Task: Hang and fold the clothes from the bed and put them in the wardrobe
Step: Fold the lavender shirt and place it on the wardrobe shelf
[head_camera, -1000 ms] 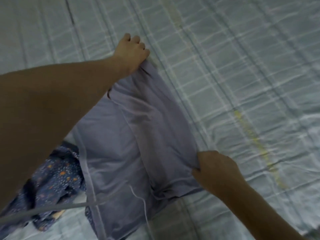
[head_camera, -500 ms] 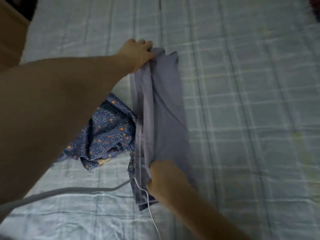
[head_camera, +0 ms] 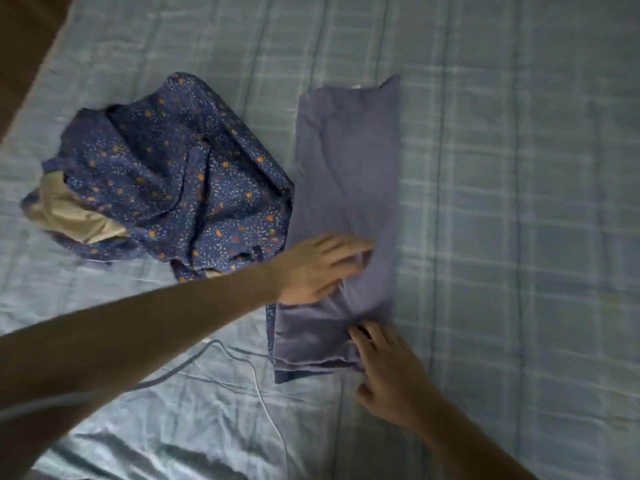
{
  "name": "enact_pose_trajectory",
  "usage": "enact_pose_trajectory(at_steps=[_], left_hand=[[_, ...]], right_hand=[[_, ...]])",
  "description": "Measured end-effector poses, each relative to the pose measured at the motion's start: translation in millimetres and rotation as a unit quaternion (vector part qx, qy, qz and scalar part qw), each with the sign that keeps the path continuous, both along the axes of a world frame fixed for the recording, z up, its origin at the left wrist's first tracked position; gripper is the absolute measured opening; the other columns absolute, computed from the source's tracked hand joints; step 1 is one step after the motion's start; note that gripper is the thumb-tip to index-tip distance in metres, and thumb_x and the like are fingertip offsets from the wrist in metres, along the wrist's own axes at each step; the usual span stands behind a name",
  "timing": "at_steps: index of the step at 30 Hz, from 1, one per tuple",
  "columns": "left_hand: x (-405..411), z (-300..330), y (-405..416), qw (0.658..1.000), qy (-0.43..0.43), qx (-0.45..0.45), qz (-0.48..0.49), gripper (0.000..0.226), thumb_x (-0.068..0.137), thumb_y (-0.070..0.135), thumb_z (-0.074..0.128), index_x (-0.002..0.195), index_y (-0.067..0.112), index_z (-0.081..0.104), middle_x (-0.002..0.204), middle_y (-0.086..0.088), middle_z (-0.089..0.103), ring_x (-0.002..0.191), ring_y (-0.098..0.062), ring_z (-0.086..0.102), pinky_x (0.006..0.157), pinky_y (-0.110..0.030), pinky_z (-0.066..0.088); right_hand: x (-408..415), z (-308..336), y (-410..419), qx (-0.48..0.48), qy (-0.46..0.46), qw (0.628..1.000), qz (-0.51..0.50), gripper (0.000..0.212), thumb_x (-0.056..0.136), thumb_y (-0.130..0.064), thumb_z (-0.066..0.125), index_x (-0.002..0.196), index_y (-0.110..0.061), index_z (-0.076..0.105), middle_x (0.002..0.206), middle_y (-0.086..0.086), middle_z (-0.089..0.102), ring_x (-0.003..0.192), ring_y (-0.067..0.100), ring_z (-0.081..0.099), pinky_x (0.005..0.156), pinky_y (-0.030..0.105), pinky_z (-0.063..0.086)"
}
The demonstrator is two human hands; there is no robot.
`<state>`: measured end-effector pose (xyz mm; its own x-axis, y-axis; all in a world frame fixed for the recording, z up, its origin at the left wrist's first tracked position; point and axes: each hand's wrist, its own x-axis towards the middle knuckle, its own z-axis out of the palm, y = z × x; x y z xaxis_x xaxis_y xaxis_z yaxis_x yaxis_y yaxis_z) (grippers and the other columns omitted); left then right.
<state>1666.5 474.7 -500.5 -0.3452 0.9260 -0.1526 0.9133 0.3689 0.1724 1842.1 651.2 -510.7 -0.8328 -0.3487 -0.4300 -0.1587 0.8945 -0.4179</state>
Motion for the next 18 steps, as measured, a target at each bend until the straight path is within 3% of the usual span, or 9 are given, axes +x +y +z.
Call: enact_pose_trajectory(at_steps=[3, 6, 9, 12, 15, 18], left_hand=[[82.1, -18.0, -39.2, 0.999, 0.006, -0.022, 0.043, 0.054, 0.086, 0.035, 0.050, 0.137, 0.017, 0.051, 0.149, -0.007, 0.042, 0.132, -0.025, 0.042, 0.113, -0.040, 0.021], [125.4, -22.6, -66.8, 0.992, 0.004, -0.020, 0.123, 0.057, 0.089, 0.043, 0.050, 0.140, 0.018, 0.049, 0.134, -0.005, 0.051, 0.121, -0.025, 0.048, 0.113, -0.044, 0.023], [141.6, -14.5, -68.4, 0.989, -0.018, -0.033, 0.142, 0.074, 0.076, 0.054, 0.055, 0.138, 0.015, 0.049, 0.119, -0.005, 0.052, 0.111, -0.026, 0.047, 0.109, -0.042, 0.028], [141.7, -12.1, -58.1, 0.984, -0.035, -0.087, 0.149, 0.083, 0.063, 0.045, 0.059, 0.138, 0.011, 0.045, 0.121, -0.007, 0.050, 0.112, -0.028, 0.047, 0.105, -0.041, 0.036], [138.7, -13.2, -46.4, 0.980, -0.016, -0.103, 0.171, 0.067, 0.062, 0.032, 0.067, 0.124, 0.013, 0.053, 0.113, -0.005, 0.053, 0.101, -0.027, 0.052, 0.089, -0.038, 0.048], [139.4, -4.3, -32.8, 0.973, 0.000, -0.080, 0.218, 0.043, 0.059, 0.025, 0.069, 0.100, 0.017, 0.061, 0.094, -0.003, 0.057, 0.083, -0.025, 0.058, 0.062, -0.033, 0.049]], right_hand=[[-2.6, -8.6, 4.0, 0.003, 0.011, 1.000, 0.022, 0.090, 0.042, -0.032, 0.067, 0.129, -0.012, 0.051, 0.119, 0.004, 0.053, 0.102, 0.025, 0.054, 0.082, 0.031, 0.053], [-8.5, -11.7, 5.2, -0.001, 0.045, 0.998, 0.049, 0.084, 0.045, -0.027, 0.067, 0.126, -0.013, 0.052, 0.115, 0.005, 0.055, 0.098, 0.027, 0.056, 0.078, 0.034, 0.053], [-12.4, -7.9, 4.1, 0.020, 0.052, 0.996, 0.072, 0.077, 0.046, -0.026, 0.072, 0.121, -0.015, 0.057, 0.109, 0.002, 0.056, 0.095, 0.025, 0.056, 0.074, 0.035, 0.051], [-13.5, -4.2, -2.0, 0.054, 0.071, 0.992, 0.094, 0.063, 0.044, -0.023, 0.078, 0.104, -0.017, 0.059, 0.097, 0.002, 0.056, 0.085, 0.025, 0.056, 0.065, 0.036, 0.050], [-19.2, -2.0, -12.7, 0.092, 0.138, 0.982, 0.092, 0.029, 0.053, -0.012, 0.068, 0.078, -0.018, 0.056, 0.074, 0.003, 0.055, 0.066, 0.025, 0.057, 0.048, 0.033, 0.046], [-29.6, 4.6, -20.4, 0.108, 0.157, 0.979, 0.077, 0.024, 0.048, -0.003, 0.066, 0.066, -0.017, 0.059, 0.061, 0.003, 0.058, 0.055, 0.025, 0.060, 0.040, 0.027, 0.045]])
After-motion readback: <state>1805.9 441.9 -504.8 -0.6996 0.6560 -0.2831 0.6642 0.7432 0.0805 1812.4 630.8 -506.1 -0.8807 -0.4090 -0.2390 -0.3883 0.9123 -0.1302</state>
